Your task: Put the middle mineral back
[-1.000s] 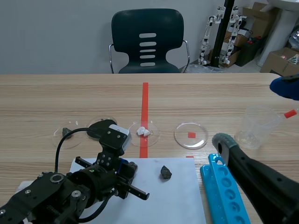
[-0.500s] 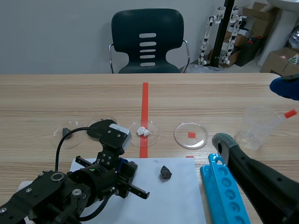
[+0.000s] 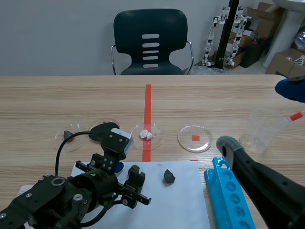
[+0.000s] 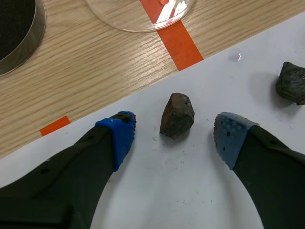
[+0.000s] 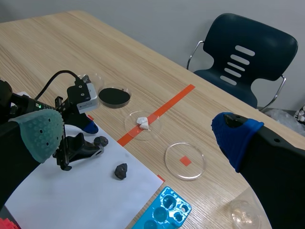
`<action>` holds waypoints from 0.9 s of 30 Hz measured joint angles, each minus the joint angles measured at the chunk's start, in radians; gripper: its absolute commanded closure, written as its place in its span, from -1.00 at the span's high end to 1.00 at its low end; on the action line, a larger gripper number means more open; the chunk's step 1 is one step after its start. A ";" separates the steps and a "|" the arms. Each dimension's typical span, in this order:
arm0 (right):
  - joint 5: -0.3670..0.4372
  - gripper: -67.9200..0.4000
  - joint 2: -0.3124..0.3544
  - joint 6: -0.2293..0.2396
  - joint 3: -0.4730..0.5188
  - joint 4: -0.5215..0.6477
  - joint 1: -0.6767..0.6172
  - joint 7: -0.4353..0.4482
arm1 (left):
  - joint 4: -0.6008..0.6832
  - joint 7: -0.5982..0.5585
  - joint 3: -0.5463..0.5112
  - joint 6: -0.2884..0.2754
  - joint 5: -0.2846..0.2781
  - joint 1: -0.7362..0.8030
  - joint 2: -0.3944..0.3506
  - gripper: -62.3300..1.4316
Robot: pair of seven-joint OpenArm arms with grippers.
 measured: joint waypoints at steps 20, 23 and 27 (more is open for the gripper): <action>0.000 1.00 0.000 0.000 0.000 0.000 0.000 0.000 | 0.141 -0.008 0.000 0.000 0.000 0.085 -0.064 0.84; 0.000 1.00 0.000 0.000 0.000 0.000 0.000 0.000 | 0.254 -0.030 0.000 -0.001 0.000 0.140 -0.106 0.84; 0.000 1.00 0.000 0.000 0.000 0.000 0.000 0.000 | 0.389 -0.114 0.000 -0.003 0.000 0.205 -0.159 0.84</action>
